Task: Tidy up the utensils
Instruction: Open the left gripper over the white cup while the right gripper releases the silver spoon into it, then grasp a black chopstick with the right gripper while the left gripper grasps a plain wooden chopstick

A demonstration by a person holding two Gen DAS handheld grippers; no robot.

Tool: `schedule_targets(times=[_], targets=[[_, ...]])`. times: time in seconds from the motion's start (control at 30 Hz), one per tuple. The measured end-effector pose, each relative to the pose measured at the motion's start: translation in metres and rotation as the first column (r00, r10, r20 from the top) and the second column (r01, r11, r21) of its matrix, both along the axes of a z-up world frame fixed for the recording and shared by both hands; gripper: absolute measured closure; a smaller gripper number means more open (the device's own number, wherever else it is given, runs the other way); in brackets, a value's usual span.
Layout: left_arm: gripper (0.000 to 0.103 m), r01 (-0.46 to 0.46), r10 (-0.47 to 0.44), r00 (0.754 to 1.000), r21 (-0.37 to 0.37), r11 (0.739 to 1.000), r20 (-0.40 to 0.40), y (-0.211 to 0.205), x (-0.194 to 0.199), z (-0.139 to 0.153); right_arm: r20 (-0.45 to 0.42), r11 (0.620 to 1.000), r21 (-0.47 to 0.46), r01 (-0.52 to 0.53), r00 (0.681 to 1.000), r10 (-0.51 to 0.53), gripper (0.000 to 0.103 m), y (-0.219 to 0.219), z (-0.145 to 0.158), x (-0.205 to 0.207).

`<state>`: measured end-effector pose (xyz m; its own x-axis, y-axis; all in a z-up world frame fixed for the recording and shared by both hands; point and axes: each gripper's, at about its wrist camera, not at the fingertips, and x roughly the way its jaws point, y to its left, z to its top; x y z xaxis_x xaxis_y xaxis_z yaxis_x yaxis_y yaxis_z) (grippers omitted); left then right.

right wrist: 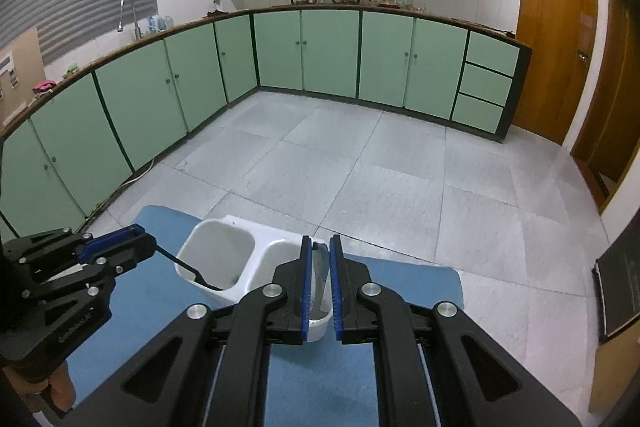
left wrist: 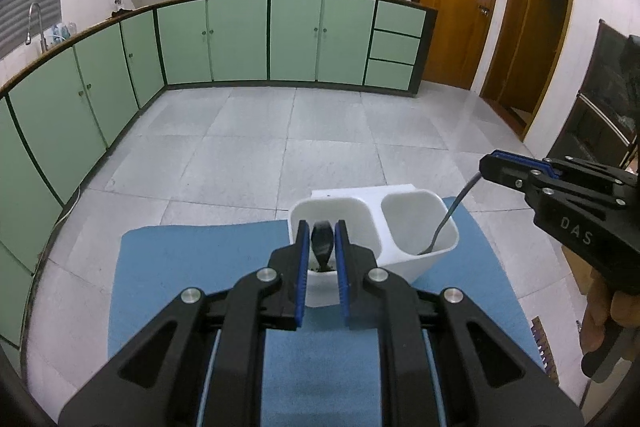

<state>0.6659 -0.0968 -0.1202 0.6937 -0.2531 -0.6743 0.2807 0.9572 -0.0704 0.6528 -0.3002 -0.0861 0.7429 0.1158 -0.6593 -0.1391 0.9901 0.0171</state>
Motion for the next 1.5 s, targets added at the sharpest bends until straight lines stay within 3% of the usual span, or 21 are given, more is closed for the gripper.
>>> schedule_targets(times=[0.17,0.3,0.47,0.67,0.73,0.9,1.07,1.33,1.5], targets=[[0.088,-0.003,0.003,1.000,-0.001,1.000,0.021,0.002,-0.008,0.014,0.027,1.000,0.006,0.002,1.000,-0.002,0.093,-0.004,0.012,-0.020],[0.080,-0.001,0.002,0.999,-0.008,1.000,0.052,0.008,-0.029,0.032,0.054,1.000,0.018,-0.006,0.999,0.005,0.093,-0.010,0.026,-0.049],[0.066,0.010,-0.009,0.994,-0.009,1.000,0.113,0.022,-0.085,0.048,0.121,0.999,0.026,-0.021,0.992,0.018,0.086,-0.018,0.035,-0.123],[0.049,0.016,-0.012,0.984,-0.022,1.000,0.175,0.042,-0.179,0.042,0.156,0.999,0.031,-0.029,0.988,0.024,0.077,-0.019,0.014,-0.226],[0.039,0.013,-0.009,0.979,-0.018,1.000,0.204,0.049,-0.220,0.031,0.143,0.998,0.054,-0.024,0.990,0.016,0.074,-0.017,-0.001,-0.258],[0.038,0.019,-0.017,0.978,-0.007,1.000,0.206,0.058,-0.296,-0.005,0.115,0.999,0.045,-0.024,0.993,0.019,0.073,0.000,-0.049,-0.339],[0.037,-0.004,0.012,0.988,-0.051,0.999,0.152,0.069,-0.358,-0.057,0.091,0.998,0.063,0.012,0.996,-0.018,0.071,0.012,-0.097,-0.394],[0.037,0.004,-0.005,1.000,-0.033,0.999,-0.027,0.058,-0.388,-0.141,-0.031,0.996,0.090,-0.006,0.999,0.009,0.071,0.040,-0.166,-0.422],[0.038,0.004,-0.004,0.998,0.011,1.000,-0.066,0.054,-0.383,-0.162,-0.050,0.997,0.071,-0.034,0.998,0.037,0.071,0.057,-0.184,-0.417]])
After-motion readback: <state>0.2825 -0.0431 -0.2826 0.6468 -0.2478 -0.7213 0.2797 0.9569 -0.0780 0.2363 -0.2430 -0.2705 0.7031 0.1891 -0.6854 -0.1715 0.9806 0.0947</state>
